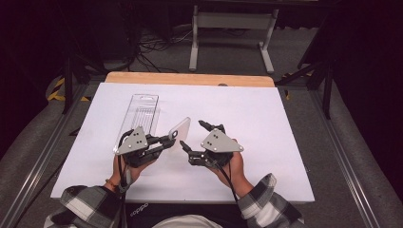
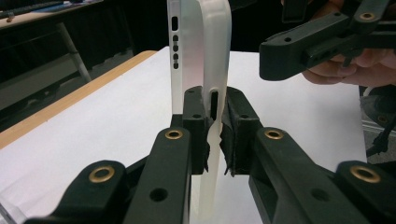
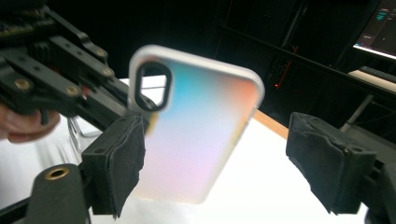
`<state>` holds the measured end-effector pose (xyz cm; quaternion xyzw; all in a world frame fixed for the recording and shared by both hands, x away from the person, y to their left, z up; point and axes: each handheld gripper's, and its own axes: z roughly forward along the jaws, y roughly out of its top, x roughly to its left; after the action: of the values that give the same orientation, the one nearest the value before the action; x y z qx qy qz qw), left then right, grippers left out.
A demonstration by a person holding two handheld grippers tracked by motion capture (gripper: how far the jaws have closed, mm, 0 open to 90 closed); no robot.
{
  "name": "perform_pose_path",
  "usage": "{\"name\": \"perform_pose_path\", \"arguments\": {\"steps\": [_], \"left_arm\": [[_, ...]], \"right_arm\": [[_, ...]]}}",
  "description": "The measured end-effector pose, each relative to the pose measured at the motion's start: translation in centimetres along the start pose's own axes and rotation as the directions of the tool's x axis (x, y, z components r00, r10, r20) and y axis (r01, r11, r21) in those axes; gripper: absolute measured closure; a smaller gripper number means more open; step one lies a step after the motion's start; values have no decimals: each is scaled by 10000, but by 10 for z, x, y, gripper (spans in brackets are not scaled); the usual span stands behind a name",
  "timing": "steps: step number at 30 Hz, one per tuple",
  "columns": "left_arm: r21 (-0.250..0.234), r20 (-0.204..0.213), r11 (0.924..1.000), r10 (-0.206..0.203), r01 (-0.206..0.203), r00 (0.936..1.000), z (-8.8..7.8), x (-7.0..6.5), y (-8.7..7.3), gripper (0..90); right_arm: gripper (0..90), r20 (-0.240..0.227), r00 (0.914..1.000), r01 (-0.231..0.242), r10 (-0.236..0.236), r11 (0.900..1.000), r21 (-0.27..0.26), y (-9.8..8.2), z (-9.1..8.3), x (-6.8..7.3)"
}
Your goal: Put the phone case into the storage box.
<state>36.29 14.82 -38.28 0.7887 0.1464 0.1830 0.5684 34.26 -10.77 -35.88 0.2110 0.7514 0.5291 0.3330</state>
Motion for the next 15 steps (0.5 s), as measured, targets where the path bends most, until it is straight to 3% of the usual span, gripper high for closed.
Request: {"name": "perform_pose_path", "arguments": {"steps": [5, 15], "left_arm": [[-9, 9, 10000, -80, 80, 10000, -6, 1, -2, 814], [29, -110, 10000, 27, -26, 9999, -13, 5, -2, 815]], "right_arm": [[259, 66, 9996, 269, -269, 9996, 14, -9, -6, -7], [250, 347, 9993, 136, -144, 9996, 227, -21, -13, -22]]}}
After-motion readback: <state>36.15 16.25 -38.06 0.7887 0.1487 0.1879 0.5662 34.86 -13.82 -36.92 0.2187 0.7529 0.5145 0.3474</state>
